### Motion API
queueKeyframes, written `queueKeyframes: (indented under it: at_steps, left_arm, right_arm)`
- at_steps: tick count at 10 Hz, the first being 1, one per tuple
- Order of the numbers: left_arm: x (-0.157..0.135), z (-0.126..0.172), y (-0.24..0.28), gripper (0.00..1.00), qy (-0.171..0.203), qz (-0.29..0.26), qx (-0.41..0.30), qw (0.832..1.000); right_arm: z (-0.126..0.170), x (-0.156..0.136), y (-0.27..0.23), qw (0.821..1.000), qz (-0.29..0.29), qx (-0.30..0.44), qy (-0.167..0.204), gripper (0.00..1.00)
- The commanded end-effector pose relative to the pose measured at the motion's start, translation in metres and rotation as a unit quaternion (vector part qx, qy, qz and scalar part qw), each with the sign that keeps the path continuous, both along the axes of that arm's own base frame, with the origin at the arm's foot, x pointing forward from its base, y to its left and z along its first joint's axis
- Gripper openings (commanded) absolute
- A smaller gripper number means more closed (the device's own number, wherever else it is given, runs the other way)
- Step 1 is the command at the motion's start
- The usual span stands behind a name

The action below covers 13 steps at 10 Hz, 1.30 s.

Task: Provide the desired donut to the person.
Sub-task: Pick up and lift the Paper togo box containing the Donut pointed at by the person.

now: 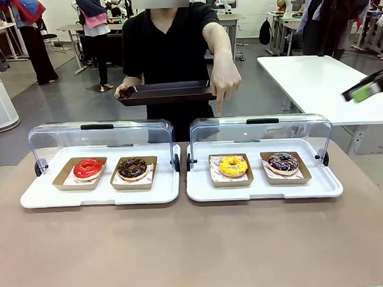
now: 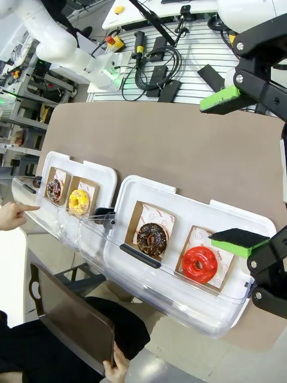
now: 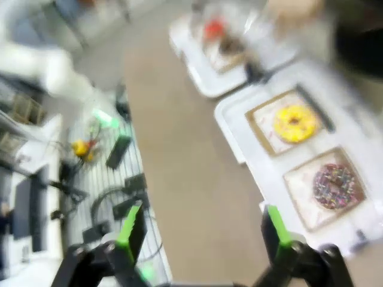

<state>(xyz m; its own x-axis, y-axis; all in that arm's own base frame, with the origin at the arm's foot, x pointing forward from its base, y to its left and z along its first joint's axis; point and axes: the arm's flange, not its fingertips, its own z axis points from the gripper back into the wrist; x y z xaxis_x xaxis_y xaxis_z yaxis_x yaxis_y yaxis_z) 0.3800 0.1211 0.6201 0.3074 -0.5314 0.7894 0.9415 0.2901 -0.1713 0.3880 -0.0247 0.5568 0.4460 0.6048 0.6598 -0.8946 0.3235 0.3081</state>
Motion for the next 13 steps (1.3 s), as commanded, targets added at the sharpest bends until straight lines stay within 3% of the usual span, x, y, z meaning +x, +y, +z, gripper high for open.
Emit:
queueKeyframes:
  at_steps: [1, 5, 7, 9, 12, 13]
  left_arm:
    - [0.0, 0.002, 0.002, 1.0, 0.001, -0.005, -0.002, 1.0]
    - [0.0, 0.002, 0.002, 1.0, 0.001, -0.005, -0.002, 1.0]
    - [0.0, 0.002, 0.002, 1.0, 0.001, -0.005, -0.002, 1.0]
    - [0.0, 0.002, 0.002, 1.0, 0.001, -0.005, -0.002, 1.0]
    - [0.0, 0.002, 0.002, 1.0, 0.001, -0.005, -0.002, 1.0]
    - [0.0, 0.002, 0.002, 1.0, 0.001, -0.005, -0.002, 1.0]
  right_arm:
    - [-0.021, -0.012, 0.086, 0.992, 0.06, -0.1, -0.038, 1.0]
    - [-0.102, 0.001, 0.197, 0.955, 0.121, -0.252, -0.102, 1.0]
    - [-0.135, 0.013, 0.227, 0.935, 0.136, -0.308, -0.107, 1.0]
    - [-0.14, 0.016, 0.239, 0.935, 0.13, -0.311, -0.107, 1.0]
    - [-0.139, 0.019, 0.226, 0.943, 0.123, -0.301, -0.07, 1.0]
    - [-0.147, 0.015, 0.234, 0.937, 0.134, -0.306, -0.101, 1.0]
